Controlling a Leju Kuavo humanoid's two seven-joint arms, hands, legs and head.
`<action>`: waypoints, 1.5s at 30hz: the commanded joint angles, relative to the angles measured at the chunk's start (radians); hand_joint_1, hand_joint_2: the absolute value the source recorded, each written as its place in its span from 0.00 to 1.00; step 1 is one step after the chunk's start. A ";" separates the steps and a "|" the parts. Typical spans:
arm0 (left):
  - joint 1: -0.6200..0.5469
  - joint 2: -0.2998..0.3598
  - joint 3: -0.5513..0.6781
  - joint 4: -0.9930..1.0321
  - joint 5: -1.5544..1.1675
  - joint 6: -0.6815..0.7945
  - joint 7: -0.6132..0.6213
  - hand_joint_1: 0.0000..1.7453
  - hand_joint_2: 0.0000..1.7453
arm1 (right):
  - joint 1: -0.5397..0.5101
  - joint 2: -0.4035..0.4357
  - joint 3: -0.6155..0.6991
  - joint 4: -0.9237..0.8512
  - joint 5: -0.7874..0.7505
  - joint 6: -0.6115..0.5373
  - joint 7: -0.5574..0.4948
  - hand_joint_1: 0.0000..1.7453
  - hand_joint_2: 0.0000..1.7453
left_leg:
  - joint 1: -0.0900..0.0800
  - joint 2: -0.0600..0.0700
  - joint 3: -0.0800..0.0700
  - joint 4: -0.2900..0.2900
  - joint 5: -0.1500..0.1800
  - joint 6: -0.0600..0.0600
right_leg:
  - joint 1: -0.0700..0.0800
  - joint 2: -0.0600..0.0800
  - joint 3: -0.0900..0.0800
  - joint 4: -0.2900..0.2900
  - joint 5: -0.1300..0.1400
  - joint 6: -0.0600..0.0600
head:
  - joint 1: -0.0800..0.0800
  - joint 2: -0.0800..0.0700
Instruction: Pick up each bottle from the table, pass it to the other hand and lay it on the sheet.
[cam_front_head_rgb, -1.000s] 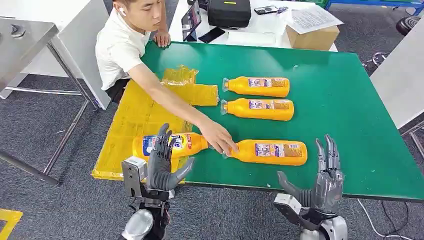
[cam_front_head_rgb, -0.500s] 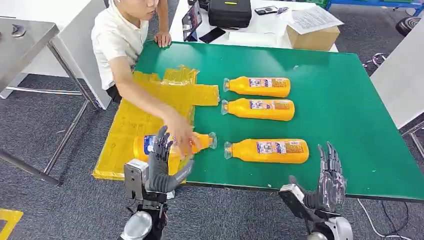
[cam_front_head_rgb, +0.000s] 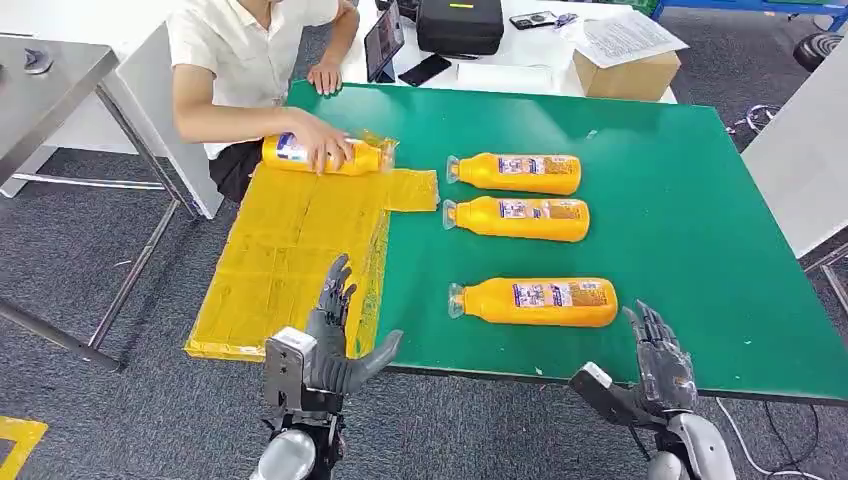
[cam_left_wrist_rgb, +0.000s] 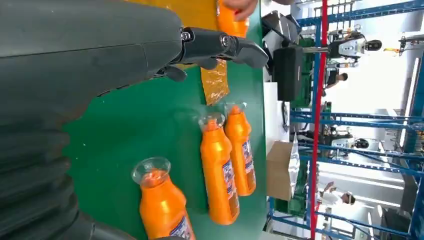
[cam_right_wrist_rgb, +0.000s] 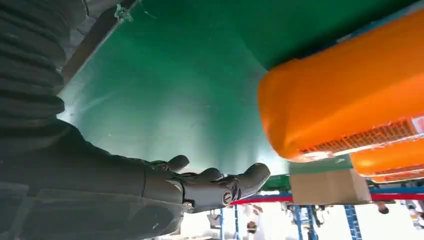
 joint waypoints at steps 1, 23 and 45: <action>-0.018 0.008 -0.008 0.030 0.001 -0.001 0.000 0.00 1.00 | -0.047 -0.017 0.054 0.094 0.018 0.021 0.016 0.00 1.00 | 0.001 0.000 0.003 -0.001 0.000 -0.001 | 0.000 0.001 0.003 -0.001 0.000 -0.002 | 0.000 0.000; -0.024 -0.017 -0.021 0.029 -0.064 -0.010 0.016 0.00 1.00 | -0.096 0.022 0.369 -0.096 0.235 -0.164 0.043 0.00 1.00 | 0.000 0.001 0.002 -0.001 0.001 0.001 | 0.000 0.002 0.001 0.000 0.001 0.000 | 0.000 0.000; -0.055 -0.004 -0.057 0.051 -0.029 -0.043 0.025 0.00 1.00 | -0.398 0.085 0.321 0.408 0.036 0.015 -0.011 0.00 1.00 | 0.000 0.002 0.004 -0.001 0.001 0.000 | 0.000 0.003 0.003 0.000 0.002 0.000 | 0.000 0.000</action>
